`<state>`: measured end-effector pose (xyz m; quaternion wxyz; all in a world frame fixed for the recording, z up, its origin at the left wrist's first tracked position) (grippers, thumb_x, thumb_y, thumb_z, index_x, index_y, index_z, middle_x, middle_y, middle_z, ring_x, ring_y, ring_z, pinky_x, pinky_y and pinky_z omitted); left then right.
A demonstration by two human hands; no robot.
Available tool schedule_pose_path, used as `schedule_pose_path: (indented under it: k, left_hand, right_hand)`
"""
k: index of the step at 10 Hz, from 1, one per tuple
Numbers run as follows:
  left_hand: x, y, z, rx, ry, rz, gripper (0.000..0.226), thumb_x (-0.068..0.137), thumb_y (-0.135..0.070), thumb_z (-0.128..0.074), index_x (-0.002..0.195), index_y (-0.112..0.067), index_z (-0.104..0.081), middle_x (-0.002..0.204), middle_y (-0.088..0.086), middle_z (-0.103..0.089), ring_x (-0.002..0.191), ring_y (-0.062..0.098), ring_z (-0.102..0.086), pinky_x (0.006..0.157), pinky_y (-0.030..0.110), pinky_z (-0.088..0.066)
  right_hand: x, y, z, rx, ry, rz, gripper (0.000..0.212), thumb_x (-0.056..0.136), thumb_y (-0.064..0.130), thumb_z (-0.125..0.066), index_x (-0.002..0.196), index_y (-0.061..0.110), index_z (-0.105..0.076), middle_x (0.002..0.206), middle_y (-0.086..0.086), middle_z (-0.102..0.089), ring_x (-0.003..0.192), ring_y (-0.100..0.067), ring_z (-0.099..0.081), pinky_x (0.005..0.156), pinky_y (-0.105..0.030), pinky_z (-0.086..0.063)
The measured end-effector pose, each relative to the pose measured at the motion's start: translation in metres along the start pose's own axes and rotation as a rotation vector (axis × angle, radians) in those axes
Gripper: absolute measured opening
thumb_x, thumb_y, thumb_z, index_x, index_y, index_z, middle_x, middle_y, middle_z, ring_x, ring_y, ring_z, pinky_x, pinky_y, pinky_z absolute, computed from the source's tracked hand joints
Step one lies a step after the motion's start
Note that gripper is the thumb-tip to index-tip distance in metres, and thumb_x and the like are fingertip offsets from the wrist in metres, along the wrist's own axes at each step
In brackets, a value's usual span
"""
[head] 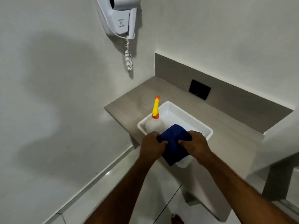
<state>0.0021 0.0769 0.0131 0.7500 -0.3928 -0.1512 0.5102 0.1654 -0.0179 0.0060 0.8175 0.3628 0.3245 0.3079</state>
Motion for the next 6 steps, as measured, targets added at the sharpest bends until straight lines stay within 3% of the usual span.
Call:
schedule_pose_path:
  k: [2, 4, 5, 6]
  left_hand:
    - [0.054, -0.004, -0.077, 0.463, 0.154, 0.054, 0.024, 0.087, -0.032, -0.065, 0.102, -0.013, -0.067, 0.105, 0.008, -0.071, 0.098, 0.026, -0.067, 0.083, 0.038, -0.056]
    - [0.055, -0.002, -0.097, 0.733, 0.171, -0.044, 0.018, 0.091, -0.024, -0.061, 0.087, -0.011, -0.073, 0.095, 0.008, -0.076, 0.094, 0.026, -0.070, 0.091, 0.039, -0.054]
    - [0.047, -0.009, -0.090, 0.809, 0.139, -0.101, 0.022, 0.094, -0.029, -0.059, 0.096, -0.011, -0.073, 0.102, 0.009, -0.074, 0.103, 0.027, -0.066, 0.099, 0.042, -0.051]
    - [0.035, -0.027, -0.074, 0.853, 0.081, -0.257, 0.025, 0.094, -0.031, -0.057, 0.098, -0.012, -0.072, 0.100, 0.009, -0.074, 0.098, 0.028, -0.067, 0.094, 0.044, -0.053]
  right_hand:
    - [0.077, -0.050, -0.007, -0.340, 0.098, -0.097, 0.033, 0.081, 0.018, -0.072, 0.109, 0.002, -0.062, 0.107, -0.018, -0.069, 0.098, -0.031, -0.065, 0.086, -0.035, -0.052]
    - [0.096, -0.061, -0.040, -0.562, 0.205, -0.051, 0.030, 0.086, 0.023, -0.066, 0.110, 0.005, -0.060, 0.113, -0.016, -0.068, 0.104, -0.031, -0.065, 0.090, -0.037, -0.052]
    - [0.090, -0.054, -0.044, -0.720, 0.174, 0.008, 0.021, 0.087, 0.025, -0.065, 0.104, 0.013, -0.060, 0.108, -0.009, -0.070, 0.099, -0.027, -0.067, 0.085, -0.039, -0.054]
    - [0.083, -0.040, -0.034, -0.871, 0.049, 0.105, 0.028, 0.086, 0.035, -0.066, 0.103, 0.016, -0.056, 0.105, -0.007, -0.068, 0.096, -0.026, -0.066, 0.080, -0.040, -0.054]
Point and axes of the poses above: each hand's wrist, its own x-axis towards the middle knuckle, its own z-axis out of the back of the hand, y = z × x, the point moved 8 cm from there along x, towards the middle knuckle
